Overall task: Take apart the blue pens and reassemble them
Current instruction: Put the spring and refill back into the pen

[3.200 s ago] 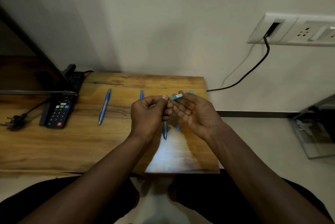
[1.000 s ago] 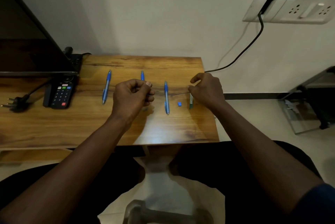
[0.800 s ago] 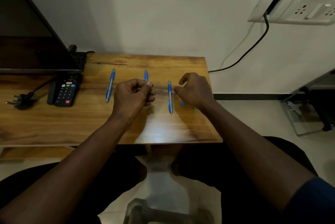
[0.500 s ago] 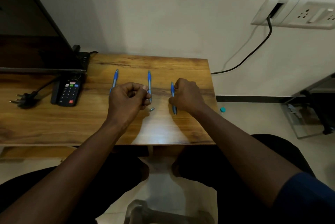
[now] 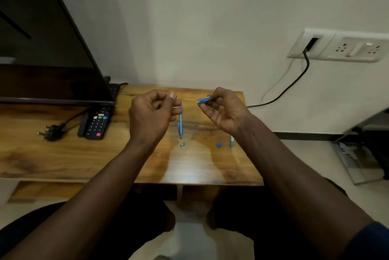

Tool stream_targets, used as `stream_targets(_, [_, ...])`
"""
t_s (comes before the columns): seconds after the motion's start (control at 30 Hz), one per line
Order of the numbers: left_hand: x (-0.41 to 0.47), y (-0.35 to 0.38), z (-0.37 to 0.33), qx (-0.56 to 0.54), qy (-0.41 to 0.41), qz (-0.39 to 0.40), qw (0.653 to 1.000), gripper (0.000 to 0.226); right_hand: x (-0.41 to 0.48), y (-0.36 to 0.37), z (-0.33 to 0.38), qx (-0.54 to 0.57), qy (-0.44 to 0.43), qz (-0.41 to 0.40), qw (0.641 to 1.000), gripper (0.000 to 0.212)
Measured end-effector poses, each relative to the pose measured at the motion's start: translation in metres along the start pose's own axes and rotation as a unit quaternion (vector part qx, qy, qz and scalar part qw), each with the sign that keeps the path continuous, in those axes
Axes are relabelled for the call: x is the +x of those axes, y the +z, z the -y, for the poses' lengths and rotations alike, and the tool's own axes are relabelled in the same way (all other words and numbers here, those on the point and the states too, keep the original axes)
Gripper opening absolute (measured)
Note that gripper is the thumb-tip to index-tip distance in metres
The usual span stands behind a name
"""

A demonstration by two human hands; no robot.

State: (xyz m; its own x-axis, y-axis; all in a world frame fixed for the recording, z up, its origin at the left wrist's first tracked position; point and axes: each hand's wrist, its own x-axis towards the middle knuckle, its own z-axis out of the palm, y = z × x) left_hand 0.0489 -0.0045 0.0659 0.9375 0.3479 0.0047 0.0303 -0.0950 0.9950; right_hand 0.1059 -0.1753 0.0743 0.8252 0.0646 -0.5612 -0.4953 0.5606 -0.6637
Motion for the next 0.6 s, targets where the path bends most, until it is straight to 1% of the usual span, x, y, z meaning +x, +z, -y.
stream_targets(0.1, [0.003,0.005,-0.023,-0.051,0.020,-0.014,0.998,0.013,-0.008,0.009,0.009,0.116,0.013,0.026,0.993,0.010])
stream_targets(0.17, [0.004,0.010,-0.038,-0.080,0.033,-0.017,0.996,0.012,-0.012,0.014,0.013,0.175,0.015,0.040,0.984,0.016])
stream_targets(0.23, [0.003,0.014,-0.049,-0.090,0.047,-0.013,0.995,0.013,-0.017,0.017,0.017,0.210,0.013,0.039,0.977,0.023])
stream_targets(0.3, [0.001,0.018,-0.059,-0.094,0.060,-0.005,0.994,0.013,-0.023,0.017,0.020,0.241,0.010,0.038,0.970,0.026])
stream_targets(0.43, [-0.004,0.028,-0.072,-0.079,0.085,0.012,0.993,0.012,-0.034,0.019,0.027,0.275,0.000,0.035,0.961,0.020])
stream_targets(0.6, [-0.010,0.038,-0.076,-0.085,0.084,0.031,0.992,0.014,-0.038,0.018,0.032,0.260,-0.013,0.045,0.965,0.016])
